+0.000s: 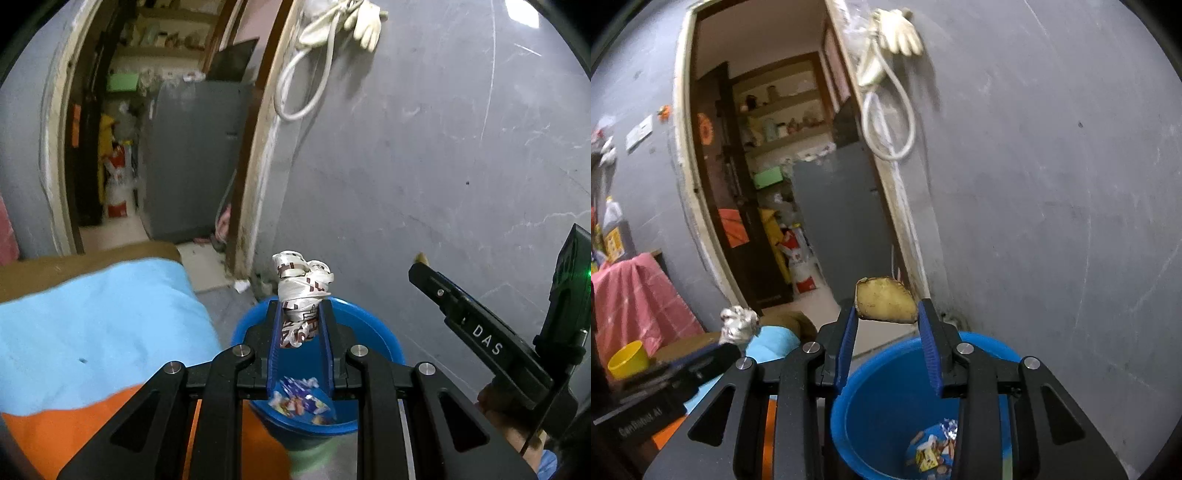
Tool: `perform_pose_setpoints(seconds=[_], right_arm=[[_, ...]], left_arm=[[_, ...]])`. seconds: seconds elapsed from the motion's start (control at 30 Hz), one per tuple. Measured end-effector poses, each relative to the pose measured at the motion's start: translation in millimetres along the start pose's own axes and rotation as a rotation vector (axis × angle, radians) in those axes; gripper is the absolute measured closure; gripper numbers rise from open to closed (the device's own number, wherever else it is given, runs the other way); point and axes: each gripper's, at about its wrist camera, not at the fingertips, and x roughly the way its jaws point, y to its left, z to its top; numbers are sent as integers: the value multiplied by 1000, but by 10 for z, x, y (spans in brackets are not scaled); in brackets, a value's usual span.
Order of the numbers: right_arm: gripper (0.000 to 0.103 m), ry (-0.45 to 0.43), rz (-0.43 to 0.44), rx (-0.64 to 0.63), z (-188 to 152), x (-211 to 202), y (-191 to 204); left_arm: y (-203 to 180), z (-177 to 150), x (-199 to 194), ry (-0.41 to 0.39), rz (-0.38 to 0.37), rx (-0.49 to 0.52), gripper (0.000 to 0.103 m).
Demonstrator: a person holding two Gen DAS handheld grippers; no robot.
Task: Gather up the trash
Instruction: 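Carry the white wrapper and potato piece over the blue bucket and open both tools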
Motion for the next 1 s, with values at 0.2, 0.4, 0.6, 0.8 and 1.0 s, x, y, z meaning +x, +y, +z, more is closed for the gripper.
perform_pose_setpoints(seconds=[0.2,0.4,0.6,0.8,1.0], right_arm=[[65,71,-31,43,-44,79,-198],[60,80,-32,75,-44,48,-296],[58,69,-27,76,-29,33,-295],[58,70,-26,73,-19,50,-288],[57,71,-24,71,-7,61,-276]], left_arm=[[-2,-89,249,81,-12,-37,59],[67,-145,248,85,16,-54,58],[107,-124,222,72,40,-54,58],[101,-103,165,61,51,-45,58],[125,-81,75,51,64,-34,58]])
